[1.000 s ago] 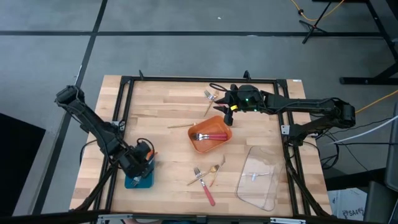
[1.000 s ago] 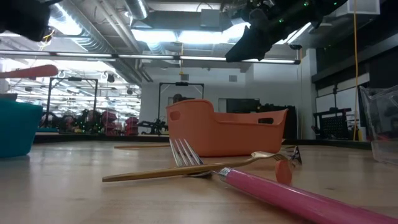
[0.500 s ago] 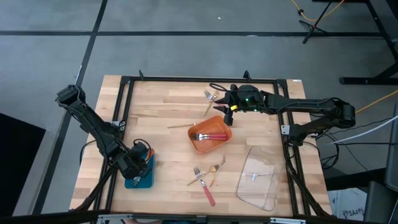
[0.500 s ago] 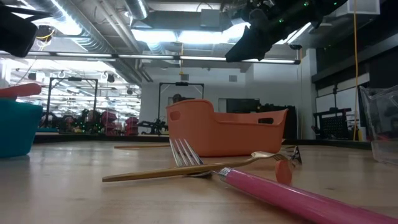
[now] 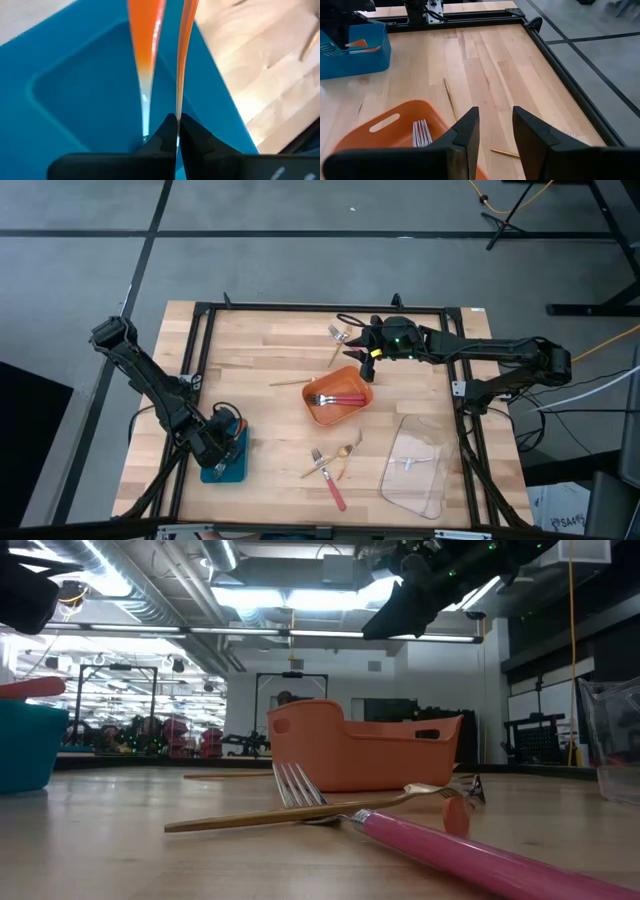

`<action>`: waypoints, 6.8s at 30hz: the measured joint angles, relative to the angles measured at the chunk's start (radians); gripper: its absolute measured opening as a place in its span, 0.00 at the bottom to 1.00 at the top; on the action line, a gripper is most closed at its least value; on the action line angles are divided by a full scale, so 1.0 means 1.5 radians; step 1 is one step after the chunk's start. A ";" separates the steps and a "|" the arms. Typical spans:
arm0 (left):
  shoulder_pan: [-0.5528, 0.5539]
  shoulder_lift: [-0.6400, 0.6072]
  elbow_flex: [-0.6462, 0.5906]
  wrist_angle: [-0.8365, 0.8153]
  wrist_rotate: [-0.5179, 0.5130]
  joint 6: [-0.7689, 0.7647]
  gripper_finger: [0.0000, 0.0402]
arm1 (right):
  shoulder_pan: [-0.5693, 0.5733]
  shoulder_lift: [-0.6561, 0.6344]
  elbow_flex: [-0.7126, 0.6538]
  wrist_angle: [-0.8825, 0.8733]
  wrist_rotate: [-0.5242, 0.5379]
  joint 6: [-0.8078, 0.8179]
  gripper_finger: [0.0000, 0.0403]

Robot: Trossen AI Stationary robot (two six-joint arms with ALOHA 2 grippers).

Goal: Sort silverware by color (type)
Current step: Put the orange fork into the blue bin, then put the gold fork into the transparent bin

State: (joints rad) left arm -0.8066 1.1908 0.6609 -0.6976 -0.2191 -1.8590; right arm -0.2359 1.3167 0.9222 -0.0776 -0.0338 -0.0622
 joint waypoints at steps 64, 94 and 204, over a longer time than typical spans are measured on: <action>0.001 0.000 0.000 -0.019 -0.013 -0.068 0.18 | 0.000 0.000 0.000 0.000 0.000 0.000 0.27; 0.001 0.000 0.000 0.000 -0.046 -0.068 0.18 | -0.011 -0.003 0.037 -0.068 0.005 -0.104 0.27; 0.001 0.000 0.000 0.002 -0.144 -0.046 0.18 | -0.249 0.411 0.154 -0.228 -0.027 -0.261 0.27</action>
State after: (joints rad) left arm -0.8055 1.1911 0.6609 -0.6952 -0.4344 -1.9274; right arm -0.6090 1.9337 1.1531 -0.4194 -0.0746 -0.4541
